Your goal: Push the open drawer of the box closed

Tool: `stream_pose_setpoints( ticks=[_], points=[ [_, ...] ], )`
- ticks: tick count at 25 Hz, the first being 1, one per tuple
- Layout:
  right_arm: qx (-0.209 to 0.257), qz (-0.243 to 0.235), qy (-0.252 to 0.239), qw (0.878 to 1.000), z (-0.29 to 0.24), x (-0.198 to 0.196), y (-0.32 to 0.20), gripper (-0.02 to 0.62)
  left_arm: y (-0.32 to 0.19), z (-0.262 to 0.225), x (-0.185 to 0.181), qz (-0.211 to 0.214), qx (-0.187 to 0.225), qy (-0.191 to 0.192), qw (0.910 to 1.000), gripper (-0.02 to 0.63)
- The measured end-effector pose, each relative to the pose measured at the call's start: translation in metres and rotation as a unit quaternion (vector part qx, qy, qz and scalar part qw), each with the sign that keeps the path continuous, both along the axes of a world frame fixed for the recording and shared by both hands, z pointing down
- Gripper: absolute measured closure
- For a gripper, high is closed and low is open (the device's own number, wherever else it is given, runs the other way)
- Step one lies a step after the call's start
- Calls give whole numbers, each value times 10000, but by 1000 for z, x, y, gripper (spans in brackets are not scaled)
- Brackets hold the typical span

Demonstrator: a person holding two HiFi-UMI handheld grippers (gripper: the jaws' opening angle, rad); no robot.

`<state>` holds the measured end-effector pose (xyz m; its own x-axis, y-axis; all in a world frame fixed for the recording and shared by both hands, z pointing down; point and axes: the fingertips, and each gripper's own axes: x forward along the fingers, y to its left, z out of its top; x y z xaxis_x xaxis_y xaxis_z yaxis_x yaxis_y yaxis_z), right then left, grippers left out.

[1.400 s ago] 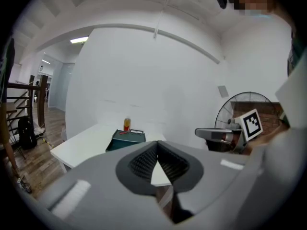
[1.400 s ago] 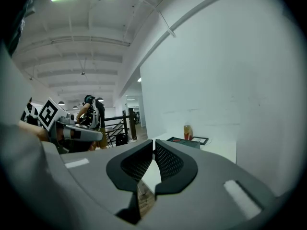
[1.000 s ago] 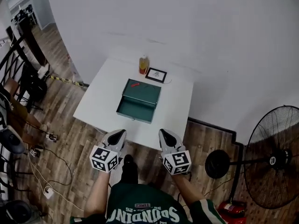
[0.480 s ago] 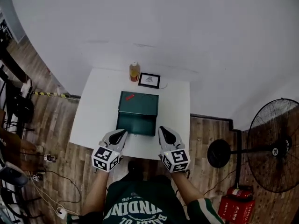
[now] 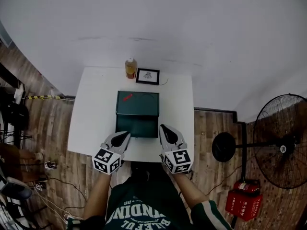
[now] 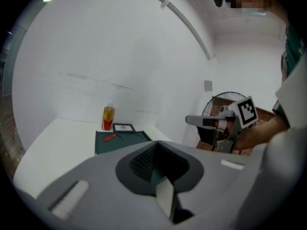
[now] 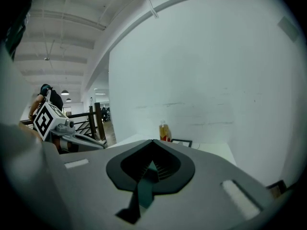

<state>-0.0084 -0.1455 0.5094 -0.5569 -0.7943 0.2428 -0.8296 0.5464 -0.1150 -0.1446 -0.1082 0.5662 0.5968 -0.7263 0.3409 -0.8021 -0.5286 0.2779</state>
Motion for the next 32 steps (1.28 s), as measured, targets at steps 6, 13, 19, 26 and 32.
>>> stream_pose_setpoints(
  ticks=[6,13,19,26,32],
  points=[
    [-275,24,50,9996,22,0,-5,594,14,53,9,118,-654,-12,9978,552],
    [-507,-44,103,9987,44,-2,-4,594,29,108,26,347,-1277,-34,9912,552],
    [-593,27,152,9981,51,7,-8,594,34,156,27,78,-2097,-96,9777,500],
    [-659,179,205,9975,53,29,-18,594,24,187,33,-339,-2599,-79,9650,443],
    [-791,238,248,9963,63,39,-21,594,17,199,34,-649,-2859,258,9557,443]
  ],
)
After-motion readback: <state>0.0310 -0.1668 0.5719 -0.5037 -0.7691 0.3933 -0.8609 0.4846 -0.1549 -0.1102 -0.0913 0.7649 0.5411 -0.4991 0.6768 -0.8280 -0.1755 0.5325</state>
